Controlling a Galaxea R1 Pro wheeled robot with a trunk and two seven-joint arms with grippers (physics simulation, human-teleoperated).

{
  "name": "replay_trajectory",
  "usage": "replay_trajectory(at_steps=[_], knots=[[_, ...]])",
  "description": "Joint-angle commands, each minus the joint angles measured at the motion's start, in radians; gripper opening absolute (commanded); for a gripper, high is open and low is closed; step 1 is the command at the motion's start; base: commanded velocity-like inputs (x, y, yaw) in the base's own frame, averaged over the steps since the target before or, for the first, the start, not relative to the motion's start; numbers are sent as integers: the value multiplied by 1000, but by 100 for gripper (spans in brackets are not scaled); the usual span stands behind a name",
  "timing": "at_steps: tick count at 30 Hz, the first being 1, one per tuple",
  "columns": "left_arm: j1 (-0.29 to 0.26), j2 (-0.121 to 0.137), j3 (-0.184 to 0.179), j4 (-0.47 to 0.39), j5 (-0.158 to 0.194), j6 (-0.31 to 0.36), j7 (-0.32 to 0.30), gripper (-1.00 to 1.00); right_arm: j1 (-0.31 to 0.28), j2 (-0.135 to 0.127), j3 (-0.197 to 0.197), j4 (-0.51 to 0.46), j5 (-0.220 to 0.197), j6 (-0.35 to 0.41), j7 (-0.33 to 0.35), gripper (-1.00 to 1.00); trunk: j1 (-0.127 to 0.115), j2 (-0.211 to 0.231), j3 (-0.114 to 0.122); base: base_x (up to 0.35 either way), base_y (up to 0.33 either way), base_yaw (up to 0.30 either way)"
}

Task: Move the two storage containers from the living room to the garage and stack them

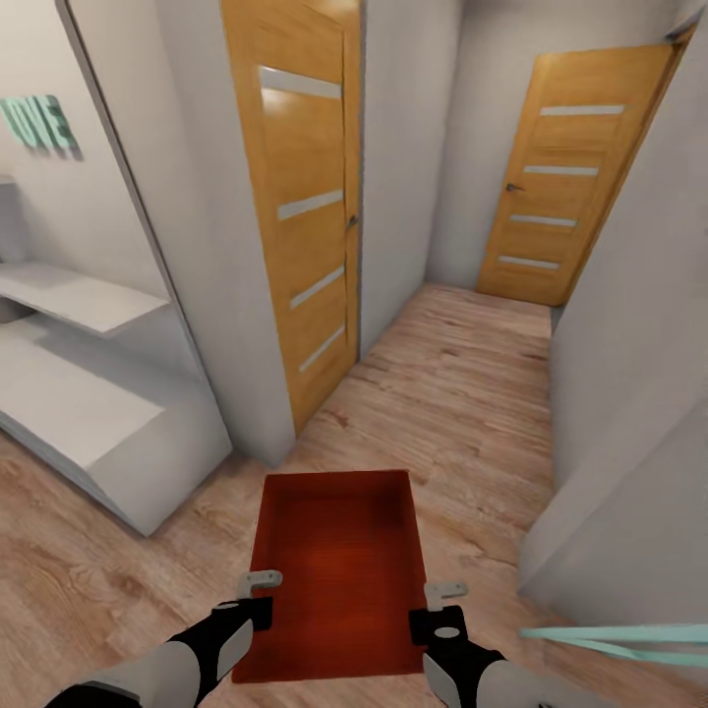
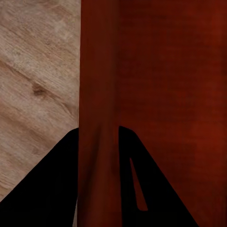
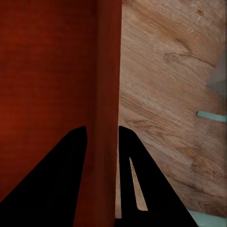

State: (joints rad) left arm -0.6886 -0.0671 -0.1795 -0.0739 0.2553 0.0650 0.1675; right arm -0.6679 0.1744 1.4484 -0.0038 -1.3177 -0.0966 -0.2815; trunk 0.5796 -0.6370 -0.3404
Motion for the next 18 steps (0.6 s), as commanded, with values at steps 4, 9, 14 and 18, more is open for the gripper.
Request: replay_trajectory(at_steps=[4,9,14,18], knots=[[0,11,71,-1,36,9,14,-100,-1,-1,-13,-1,8,-22,-14,-100,1,-1,-1,323,0,-253],[0,11,71,-1,37,9,14,-100,-1,-1,-13,-1,8,-22,-14,-100,1,-1,-1,323,0,-253],[0,11,71,-1,36,9,14,-100,-1,-1,-13,-1,8,-22,-14,-100,1,-1,-1,323,0,-248],[0,11,71,-1,36,9,14,-100,-1,-1,-13,-1,8,-22,-13,-100,1,-1,-1,323,0,-234]])
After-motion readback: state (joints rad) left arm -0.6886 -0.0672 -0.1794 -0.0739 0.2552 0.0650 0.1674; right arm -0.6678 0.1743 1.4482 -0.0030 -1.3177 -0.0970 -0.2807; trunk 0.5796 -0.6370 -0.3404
